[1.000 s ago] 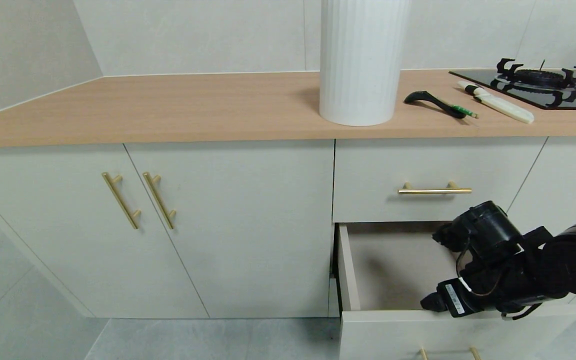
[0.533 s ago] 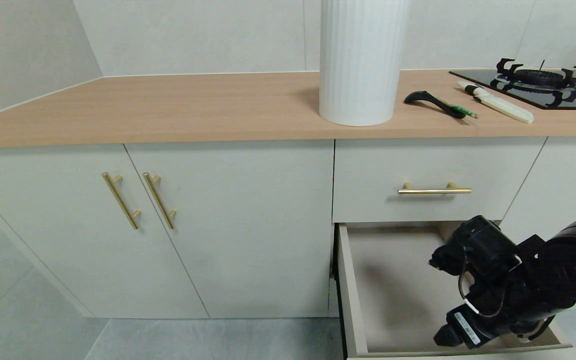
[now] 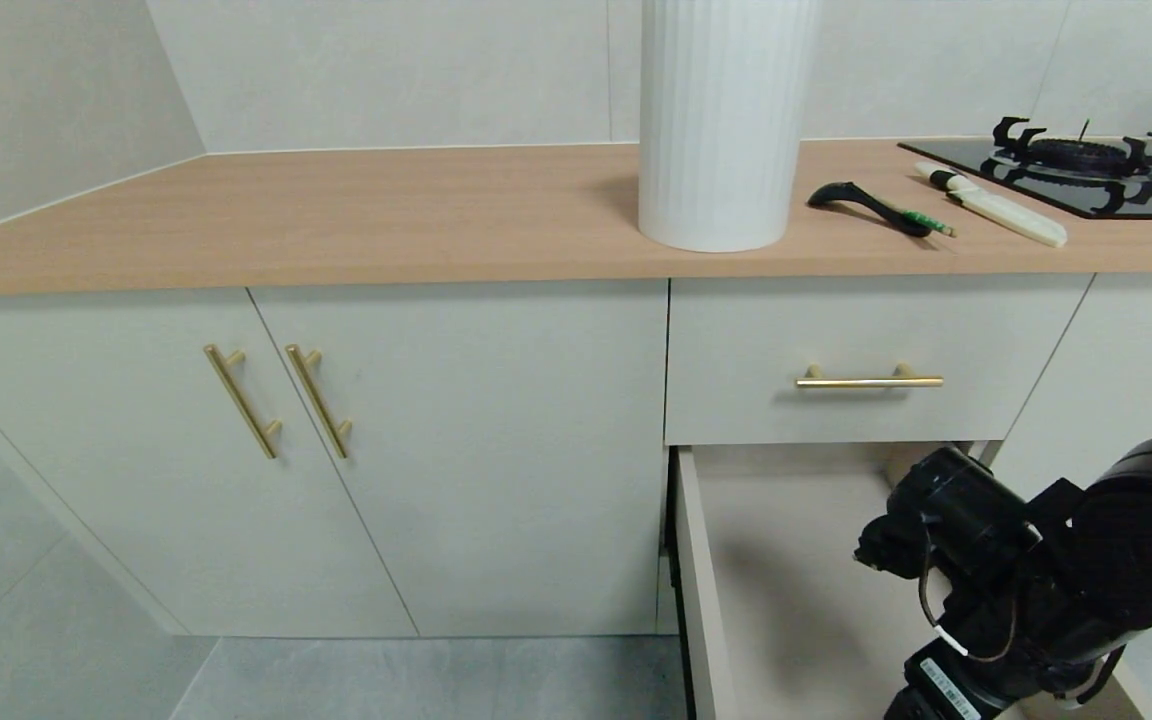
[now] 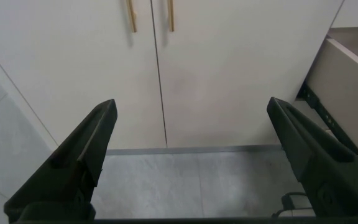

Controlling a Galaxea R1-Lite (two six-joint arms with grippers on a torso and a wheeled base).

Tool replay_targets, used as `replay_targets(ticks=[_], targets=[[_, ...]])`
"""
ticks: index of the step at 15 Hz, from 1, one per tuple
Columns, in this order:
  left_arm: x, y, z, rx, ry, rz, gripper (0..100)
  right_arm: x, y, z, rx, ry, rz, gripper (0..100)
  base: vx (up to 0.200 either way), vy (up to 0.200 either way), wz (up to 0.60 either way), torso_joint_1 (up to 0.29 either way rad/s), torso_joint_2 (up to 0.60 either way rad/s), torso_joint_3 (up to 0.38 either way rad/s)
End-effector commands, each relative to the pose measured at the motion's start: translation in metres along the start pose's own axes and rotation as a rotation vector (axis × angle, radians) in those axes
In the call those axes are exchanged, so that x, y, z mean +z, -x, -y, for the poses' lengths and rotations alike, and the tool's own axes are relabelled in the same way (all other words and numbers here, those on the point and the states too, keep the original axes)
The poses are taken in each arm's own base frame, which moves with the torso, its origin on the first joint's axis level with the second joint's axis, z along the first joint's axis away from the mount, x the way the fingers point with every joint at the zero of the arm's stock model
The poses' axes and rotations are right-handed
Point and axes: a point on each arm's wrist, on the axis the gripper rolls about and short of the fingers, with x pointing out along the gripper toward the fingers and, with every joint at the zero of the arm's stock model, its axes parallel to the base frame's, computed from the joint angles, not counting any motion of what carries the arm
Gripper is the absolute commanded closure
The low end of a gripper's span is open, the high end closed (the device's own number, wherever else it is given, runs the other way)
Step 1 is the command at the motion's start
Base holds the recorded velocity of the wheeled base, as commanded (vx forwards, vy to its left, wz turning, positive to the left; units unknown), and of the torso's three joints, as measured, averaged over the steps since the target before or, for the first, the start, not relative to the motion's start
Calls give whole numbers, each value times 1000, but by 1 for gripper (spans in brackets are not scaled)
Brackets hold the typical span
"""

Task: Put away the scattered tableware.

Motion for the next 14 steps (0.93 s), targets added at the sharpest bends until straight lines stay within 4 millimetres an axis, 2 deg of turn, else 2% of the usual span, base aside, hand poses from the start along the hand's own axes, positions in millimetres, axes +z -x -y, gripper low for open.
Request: replay_targets(ticks=[1,8,11,14], targets=[[0,0,0,1,0,-1,0,8,11,5,-3,-57,65,0,0,0,0,0,0,0],[0,0,0,1,0,-1,0,17,54,34,-13,-240,438,0,0,0,0,0,0,0],[0,0,0,1,0,-1,0,16,65,38,-16,-252,501,0,0,0,0,0,0,0],[0,0,0,1,0,1,0,13,66,38,-15,-253,537,0,0,0,0,0,0,0]])
